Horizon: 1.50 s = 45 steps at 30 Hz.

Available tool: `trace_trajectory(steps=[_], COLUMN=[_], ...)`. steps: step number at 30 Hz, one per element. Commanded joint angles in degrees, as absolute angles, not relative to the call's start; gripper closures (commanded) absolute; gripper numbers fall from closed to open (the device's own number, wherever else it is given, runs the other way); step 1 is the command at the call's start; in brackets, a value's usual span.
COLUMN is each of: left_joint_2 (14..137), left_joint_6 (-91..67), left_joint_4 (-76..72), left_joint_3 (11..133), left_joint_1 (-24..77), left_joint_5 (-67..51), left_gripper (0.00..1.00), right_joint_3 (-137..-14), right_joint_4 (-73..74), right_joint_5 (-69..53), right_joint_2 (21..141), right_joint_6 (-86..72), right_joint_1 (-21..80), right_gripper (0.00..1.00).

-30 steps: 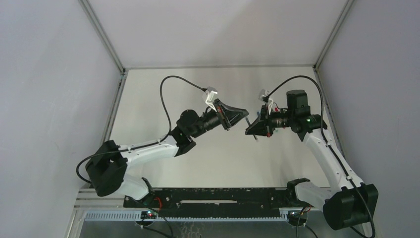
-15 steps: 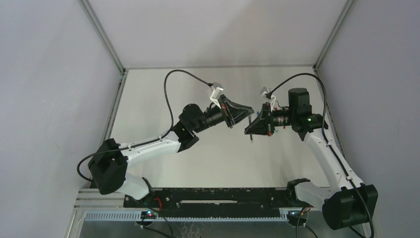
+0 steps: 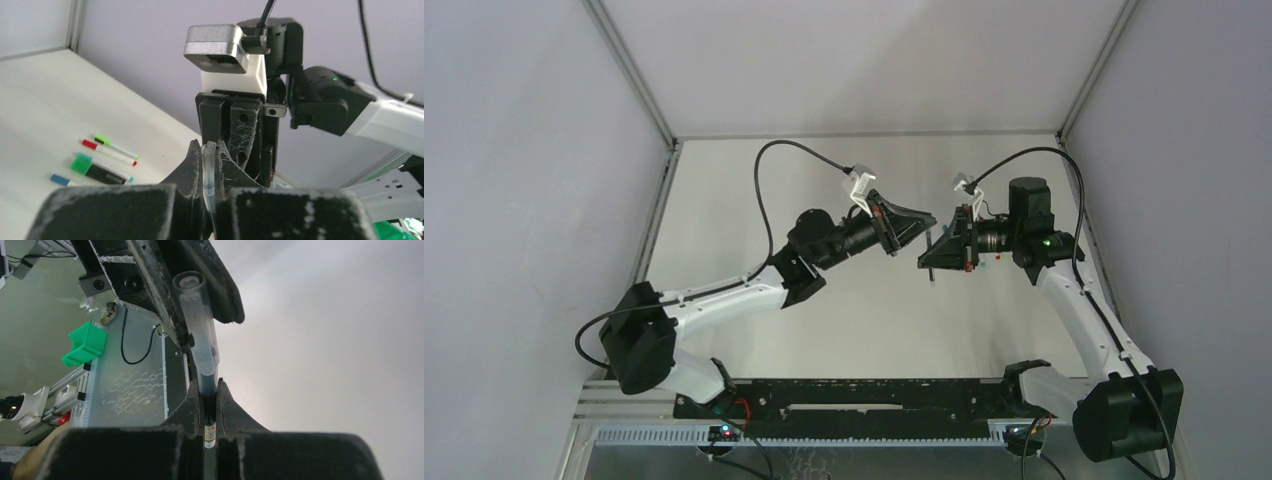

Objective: Insert the pens into the pen caps
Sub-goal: Press the pen cap onto the pen, then place the pen at the center of the board.

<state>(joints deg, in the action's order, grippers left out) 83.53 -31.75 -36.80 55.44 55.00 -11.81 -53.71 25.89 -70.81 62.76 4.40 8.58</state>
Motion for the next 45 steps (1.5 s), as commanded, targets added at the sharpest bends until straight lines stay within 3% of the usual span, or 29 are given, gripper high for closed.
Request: trace_trajectory(steps=[1,3,7,10,25,28,40,45], left_joint_2=[87.4,87.5,90.4,92.6,86.2,84.0,74.7,68.6], left_joint_6=[-37.5,-35.8,-28.7,-27.8,-32.5,-34.0,-34.2,-28.7], left_joint_4=[-21.4,-18.6,1.5,7.3,-7.9,-10.1,-11.5,-13.4], left_joint_3=[46.2,46.8,52.3,54.7,51.2,50.3,46.9,42.7], left_joint_1=[63.3,63.3,63.8,64.4,63.6,62.7,60.4,59.0], left_joint_5=[-38.1,-37.7,-29.2,-26.6,-28.4,-26.7,-20.5,-21.8], left_gripper=[1.0,1.0,1.0,1.0,0.96,0.9,0.46,0.43], right_joint_3=[-57.2,-59.4,-61.3,-61.3,-58.7,-57.9,-56.8,-56.8], right_joint_4=[-3.4,4.7,8.6,9.7,9.4,10.9,16.5,21.6], right_joint_5=[-69.7,-61.8,-54.2,-51.6,-68.1,-68.3,-69.3,-73.5], right_joint_2=[60.7,60.4,60.1,60.0,60.4,60.1,59.6,59.4], right_joint_6=[-3.7,0.9,2.1,3.6,8.2,10.1,16.8,23.1], right_joint_1=[5.5,5.2,4.3,4.5,5.2,5.7,7.1,6.9], right_gripper=[1.0,1.0,1.0,1.0,1.0,1.0,1.0,1.0])
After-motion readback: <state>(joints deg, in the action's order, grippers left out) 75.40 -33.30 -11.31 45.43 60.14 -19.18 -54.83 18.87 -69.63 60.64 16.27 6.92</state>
